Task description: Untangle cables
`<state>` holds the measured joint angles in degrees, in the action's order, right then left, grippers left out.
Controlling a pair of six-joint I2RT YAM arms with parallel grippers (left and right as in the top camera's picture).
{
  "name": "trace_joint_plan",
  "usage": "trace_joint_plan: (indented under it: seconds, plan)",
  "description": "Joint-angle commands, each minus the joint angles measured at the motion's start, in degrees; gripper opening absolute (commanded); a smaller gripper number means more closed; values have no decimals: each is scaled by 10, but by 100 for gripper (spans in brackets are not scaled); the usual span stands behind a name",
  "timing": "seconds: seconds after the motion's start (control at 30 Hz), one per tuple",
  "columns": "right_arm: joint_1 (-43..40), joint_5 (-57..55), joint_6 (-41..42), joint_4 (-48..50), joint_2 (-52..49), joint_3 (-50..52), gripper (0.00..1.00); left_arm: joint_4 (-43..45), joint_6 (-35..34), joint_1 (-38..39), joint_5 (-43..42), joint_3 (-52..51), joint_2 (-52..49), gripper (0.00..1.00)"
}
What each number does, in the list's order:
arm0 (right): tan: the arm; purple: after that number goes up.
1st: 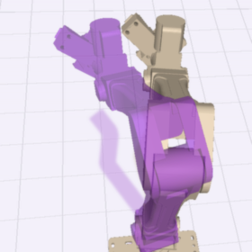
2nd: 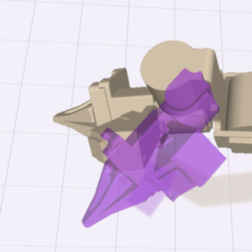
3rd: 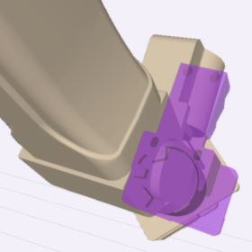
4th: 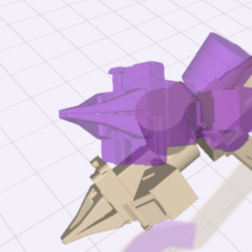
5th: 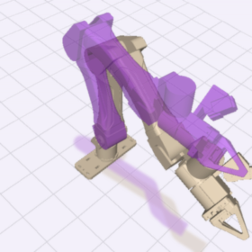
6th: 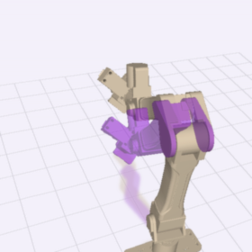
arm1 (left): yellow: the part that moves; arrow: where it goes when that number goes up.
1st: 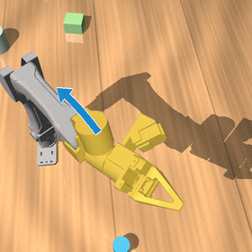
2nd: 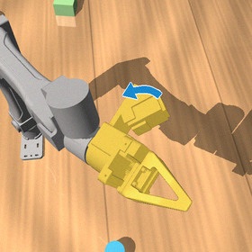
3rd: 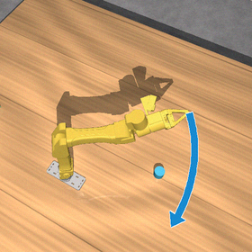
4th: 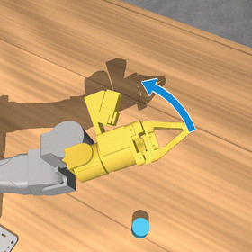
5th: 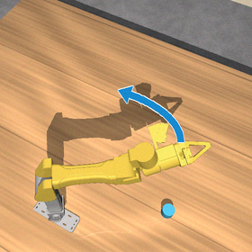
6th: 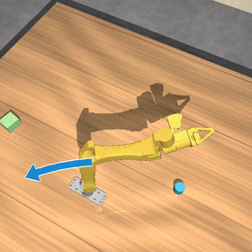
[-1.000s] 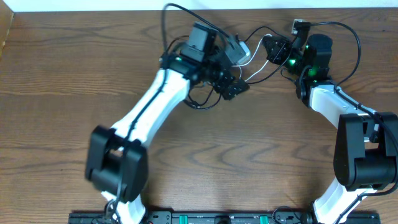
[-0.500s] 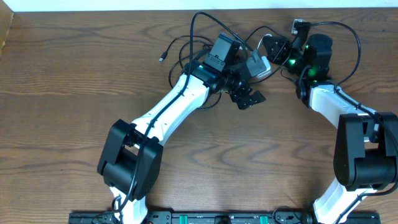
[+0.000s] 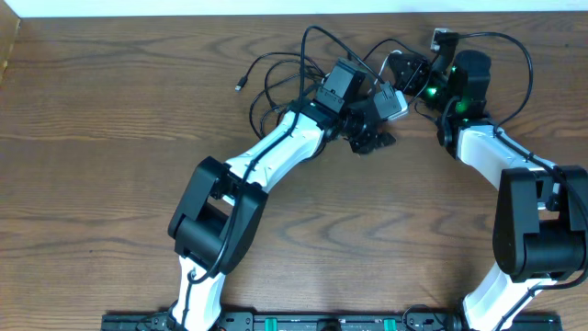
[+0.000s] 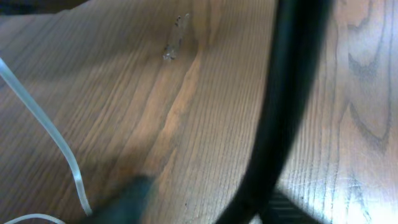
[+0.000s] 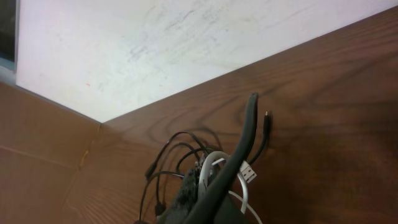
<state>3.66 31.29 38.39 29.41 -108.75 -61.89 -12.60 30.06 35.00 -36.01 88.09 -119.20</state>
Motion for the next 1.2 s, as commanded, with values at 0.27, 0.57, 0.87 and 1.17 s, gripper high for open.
trace_joint_plan:
  seconds: [0.27,0.57,0.87,1.17]
  plan:
    - [1,-10,3,-4,-1,-6,1,18,-19,-8,-4,1,29,7]
    - [1,-14,3,-7,-1,-6,1,118,-94,-68,-4,1,107,7]
    - [1,-11,3,-7,-1,-6,1,203,-202,-155,-4,1,110,8]
    - [1,22,48,50,-1,-6,1,54,-201,-230,95,1,110,8]
